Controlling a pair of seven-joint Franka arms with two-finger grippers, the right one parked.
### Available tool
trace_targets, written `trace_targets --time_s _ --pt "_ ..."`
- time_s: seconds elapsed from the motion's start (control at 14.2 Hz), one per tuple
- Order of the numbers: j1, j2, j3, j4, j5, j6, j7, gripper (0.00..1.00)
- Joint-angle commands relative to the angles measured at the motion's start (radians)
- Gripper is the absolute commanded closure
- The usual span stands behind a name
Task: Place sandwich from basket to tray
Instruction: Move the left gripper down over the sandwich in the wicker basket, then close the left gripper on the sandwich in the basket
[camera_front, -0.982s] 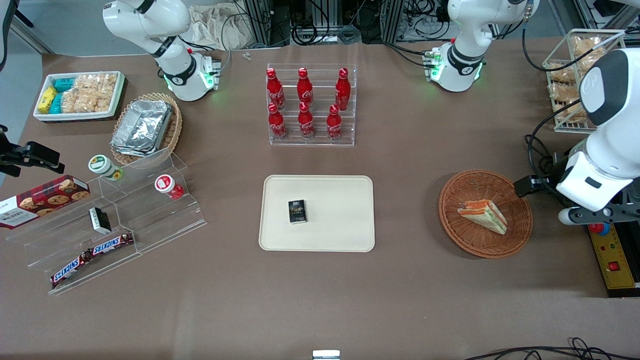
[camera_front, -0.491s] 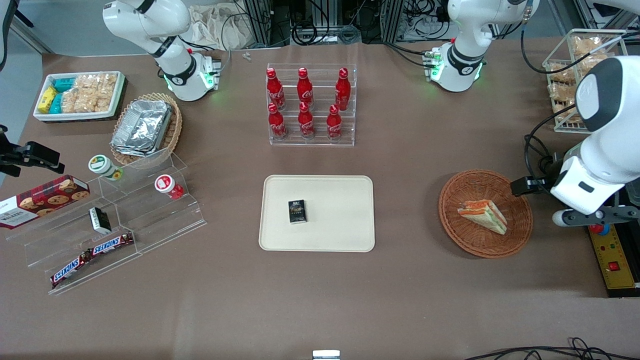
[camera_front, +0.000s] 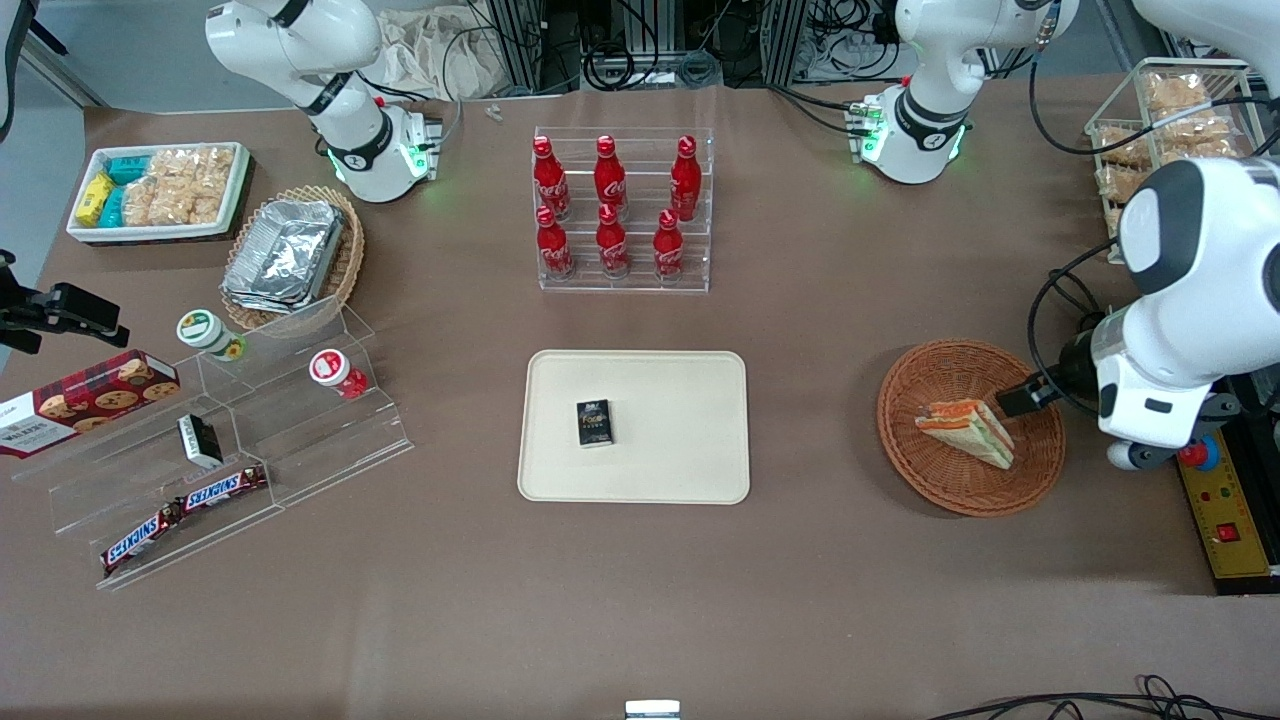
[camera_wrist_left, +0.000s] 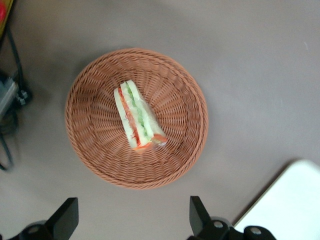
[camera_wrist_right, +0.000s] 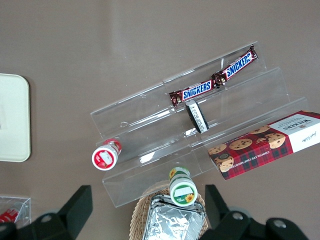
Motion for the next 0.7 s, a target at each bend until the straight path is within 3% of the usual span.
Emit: trace_targets --time_s 0.0,0.35,0.63 --pt "0.002 0.056 -0.002 -0.044 0.004 0.083 -0.21 0.0" --pt "-0.003 0.148 -0.002 -0.039 0.005 0.143 -0.462 0.0" --pt "0.002 0.187 0.003 -0.041 0.005 0.15 -0.518 0.0"
